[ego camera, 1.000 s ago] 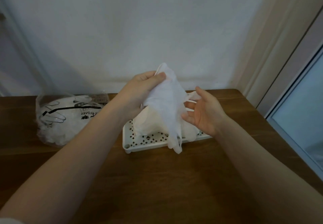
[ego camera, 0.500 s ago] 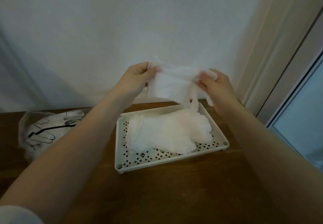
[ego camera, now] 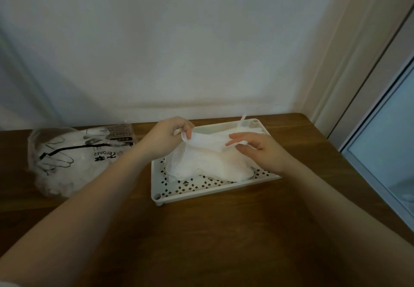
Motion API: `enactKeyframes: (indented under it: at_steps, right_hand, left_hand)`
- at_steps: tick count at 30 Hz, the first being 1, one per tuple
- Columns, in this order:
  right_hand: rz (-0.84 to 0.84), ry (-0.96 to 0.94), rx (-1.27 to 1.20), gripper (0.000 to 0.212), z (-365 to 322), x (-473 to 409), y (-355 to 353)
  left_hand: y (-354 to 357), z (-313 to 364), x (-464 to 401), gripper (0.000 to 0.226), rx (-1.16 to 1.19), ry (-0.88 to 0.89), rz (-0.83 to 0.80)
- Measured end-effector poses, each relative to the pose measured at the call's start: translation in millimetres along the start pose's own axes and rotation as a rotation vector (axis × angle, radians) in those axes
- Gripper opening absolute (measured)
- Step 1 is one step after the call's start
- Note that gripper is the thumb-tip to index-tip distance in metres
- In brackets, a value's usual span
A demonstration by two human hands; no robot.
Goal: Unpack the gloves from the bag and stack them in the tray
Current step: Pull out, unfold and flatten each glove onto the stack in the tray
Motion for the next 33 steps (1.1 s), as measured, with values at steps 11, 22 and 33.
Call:
enactKeyframes:
  at_steps: [11, 22, 33]
  right_hand:
    - [0.022, 0.276, 0.334, 0.054, 1.8, 11.9, 9.6]
    - [0.056, 0.038, 0.967, 0.089, -7.1, -23.5, 59.3]
    - [0.012, 0.365, 0.79, 0.138, 43.7, -39.3, 36.7]
  left_hand:
    - [24.2, -3.0, 40.0, 0.02, -0.209, -0.009, -0.34]
    - [39.3, -9.5, 34.0, 0.044, -0.58, 0.032, -0.29]
    - [40.4, -35.4, 47.0, 0.098, -0.787, -0.165, -0.248]
Point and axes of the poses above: each hand's wrist, its own x-axis away from the middle knuckle, its own y-axis out of the palm, z = x × y, the point moved 5 cm from there along -x, towards the middle knuckle, and after that the axes turned 14 degrees about y, right-handed, at the moved point
